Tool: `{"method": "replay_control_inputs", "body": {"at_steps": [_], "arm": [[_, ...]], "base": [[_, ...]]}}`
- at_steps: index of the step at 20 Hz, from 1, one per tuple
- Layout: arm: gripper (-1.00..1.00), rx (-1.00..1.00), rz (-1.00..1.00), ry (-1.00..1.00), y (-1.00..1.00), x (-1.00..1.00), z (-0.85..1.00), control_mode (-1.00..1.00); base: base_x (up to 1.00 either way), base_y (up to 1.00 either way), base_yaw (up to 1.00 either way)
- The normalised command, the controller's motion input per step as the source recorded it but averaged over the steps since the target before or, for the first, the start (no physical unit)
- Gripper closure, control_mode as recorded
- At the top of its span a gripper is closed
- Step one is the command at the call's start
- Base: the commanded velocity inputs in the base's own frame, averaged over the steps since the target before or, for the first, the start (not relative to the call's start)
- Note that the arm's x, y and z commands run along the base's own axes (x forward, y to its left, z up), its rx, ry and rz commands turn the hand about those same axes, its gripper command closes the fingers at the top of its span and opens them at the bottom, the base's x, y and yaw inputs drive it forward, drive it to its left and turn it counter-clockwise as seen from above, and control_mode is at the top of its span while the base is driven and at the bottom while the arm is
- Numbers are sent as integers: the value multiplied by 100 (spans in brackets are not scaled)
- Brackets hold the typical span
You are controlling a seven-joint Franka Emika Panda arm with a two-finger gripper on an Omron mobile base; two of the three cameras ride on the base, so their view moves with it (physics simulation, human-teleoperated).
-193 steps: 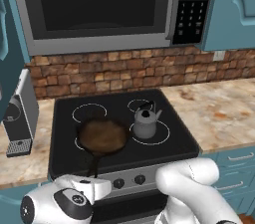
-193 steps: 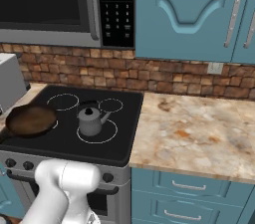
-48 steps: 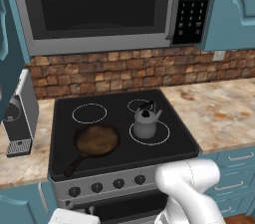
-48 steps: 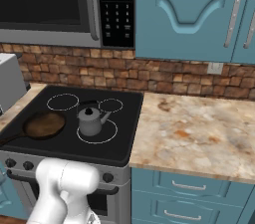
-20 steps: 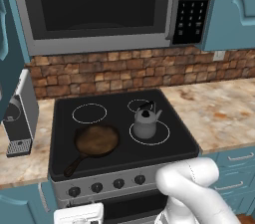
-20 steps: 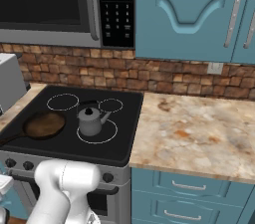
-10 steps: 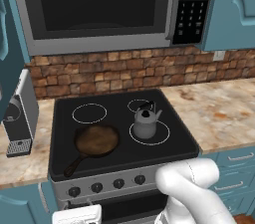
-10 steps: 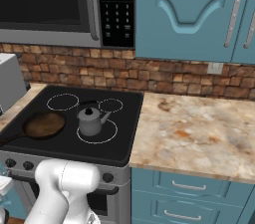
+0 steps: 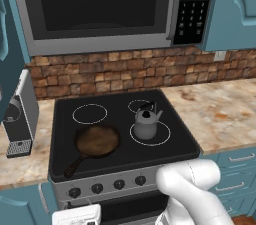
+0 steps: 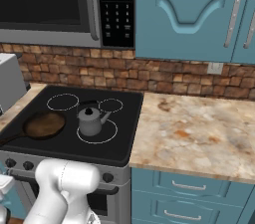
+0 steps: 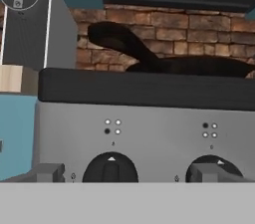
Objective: Pick the pan from the cabinet and place it on the stove. Then turn on the stove burner for the pan.
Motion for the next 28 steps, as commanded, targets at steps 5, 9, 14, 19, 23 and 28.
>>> {"method": "replay_control_inputs", "body": {"at_steps": [5, 9, 14, 19, 23, 28], "arm": [[-100, -3, 0, 2, 6, 18, -11, -100], [-100, -3, 0, 2, 9, 15, -14, -100], [-100, -2, 0, 1, 11, 11, -14, -100], [-100, 0, 0, 0, 3, 3, -6, -100], [-100, 0, 0, 0, 0, 0, 0, -100], [-100, 0, 0, 0, 0, 0, 0, -100]], "base": [[0, 0, 0], [0, 0, 0], [0, 0, 0], [0, 0, 0], [0, 0, 0], [0, 0, 0]]}}
